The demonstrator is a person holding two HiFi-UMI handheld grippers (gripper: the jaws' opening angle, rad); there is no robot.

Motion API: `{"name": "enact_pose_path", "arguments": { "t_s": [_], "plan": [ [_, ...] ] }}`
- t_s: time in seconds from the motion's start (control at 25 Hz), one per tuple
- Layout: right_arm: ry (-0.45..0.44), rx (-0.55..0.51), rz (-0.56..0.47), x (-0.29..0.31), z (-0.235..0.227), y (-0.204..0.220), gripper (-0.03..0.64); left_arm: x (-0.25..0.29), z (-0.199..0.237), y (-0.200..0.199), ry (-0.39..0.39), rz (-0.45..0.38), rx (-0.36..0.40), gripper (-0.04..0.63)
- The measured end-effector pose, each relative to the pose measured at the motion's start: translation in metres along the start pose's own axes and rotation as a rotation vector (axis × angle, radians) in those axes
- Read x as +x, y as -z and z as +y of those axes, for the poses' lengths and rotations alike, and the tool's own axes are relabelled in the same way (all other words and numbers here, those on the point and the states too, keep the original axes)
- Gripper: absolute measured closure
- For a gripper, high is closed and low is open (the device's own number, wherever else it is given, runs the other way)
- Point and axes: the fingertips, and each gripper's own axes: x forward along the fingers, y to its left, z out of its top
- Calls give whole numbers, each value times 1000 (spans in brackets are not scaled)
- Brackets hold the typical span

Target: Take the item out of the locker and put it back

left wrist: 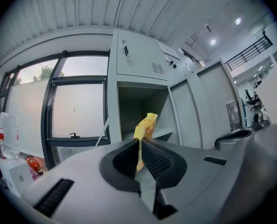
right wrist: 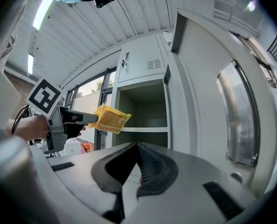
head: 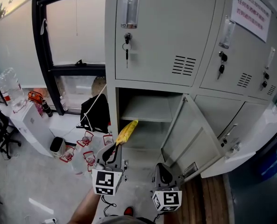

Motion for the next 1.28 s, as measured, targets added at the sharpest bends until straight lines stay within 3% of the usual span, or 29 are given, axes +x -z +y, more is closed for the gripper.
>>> {"name": "enact_pose_path", "arguments": {
  "t_s": [0.84, 1.28],
  "plan": [
    [-92, -10, 35, -83, 43, 8, 598, -127, -58, 69, -6, 145, -87, 565],
    [-131, -6, 48, -117, 57, 19, 597, -174, -79, 84, -25, 166, -111, 565]
  ]
}}
